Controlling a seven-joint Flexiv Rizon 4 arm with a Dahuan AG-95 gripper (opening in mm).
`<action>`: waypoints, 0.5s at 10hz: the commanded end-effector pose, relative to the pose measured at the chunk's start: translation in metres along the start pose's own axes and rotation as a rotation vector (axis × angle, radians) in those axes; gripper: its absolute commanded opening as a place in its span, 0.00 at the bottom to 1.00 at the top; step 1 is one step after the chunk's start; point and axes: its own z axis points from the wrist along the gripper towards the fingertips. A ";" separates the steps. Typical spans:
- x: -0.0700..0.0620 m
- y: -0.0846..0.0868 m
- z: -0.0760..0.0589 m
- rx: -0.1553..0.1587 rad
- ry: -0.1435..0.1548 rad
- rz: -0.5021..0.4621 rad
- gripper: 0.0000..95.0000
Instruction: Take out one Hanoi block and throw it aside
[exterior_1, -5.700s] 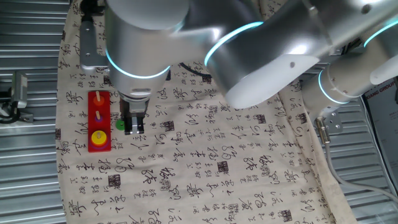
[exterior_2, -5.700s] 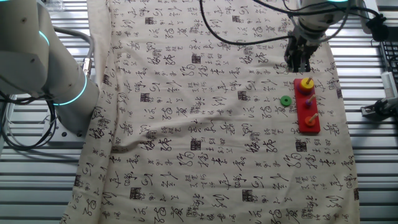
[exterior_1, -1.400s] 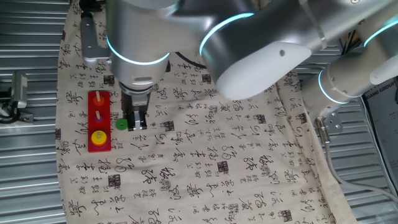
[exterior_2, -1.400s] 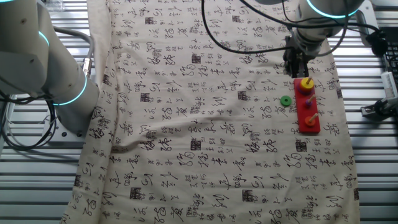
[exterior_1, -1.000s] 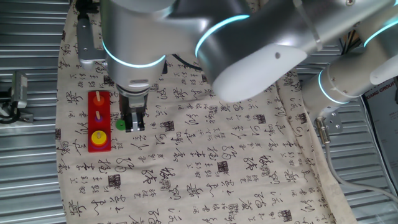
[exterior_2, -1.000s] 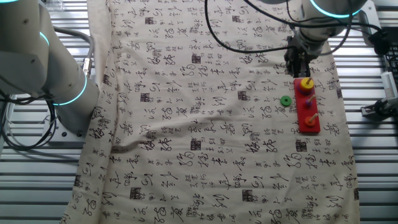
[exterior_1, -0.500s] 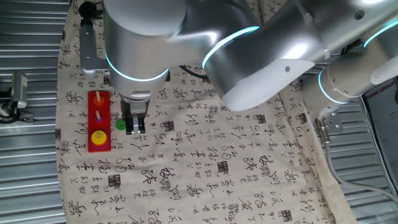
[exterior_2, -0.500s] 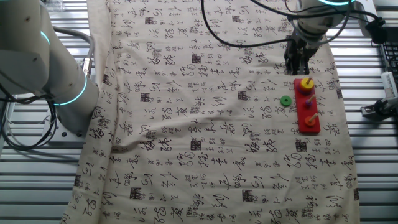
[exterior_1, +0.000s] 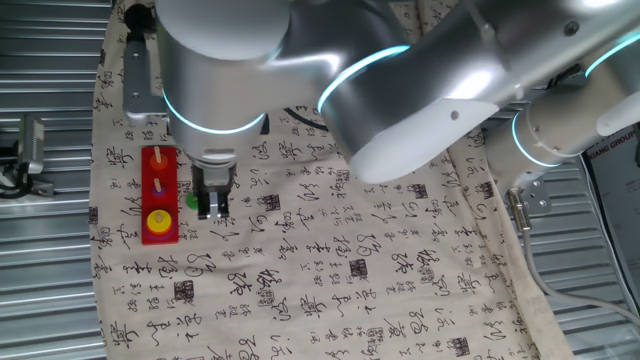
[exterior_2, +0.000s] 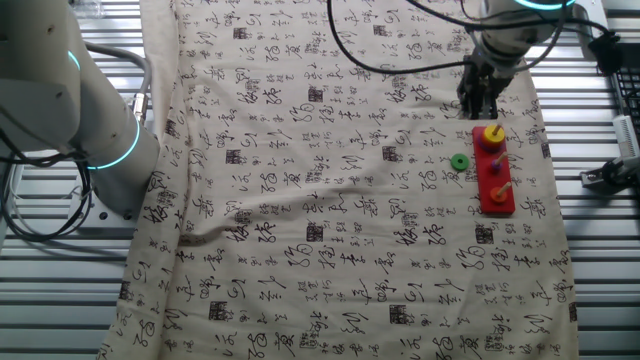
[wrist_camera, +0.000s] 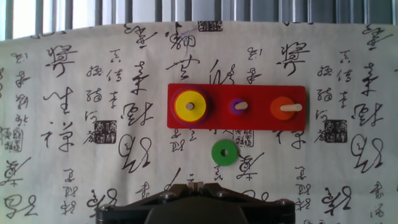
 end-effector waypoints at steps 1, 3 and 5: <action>-0.004 0.000 0.003 -0.003 0.002 -0.010 0.00; -0.011 -0.003 0.007 -0.017 0.005 -0.019 0.00; -0.021 -0.006 0.010 -0.023 0.014 -0.025 0.00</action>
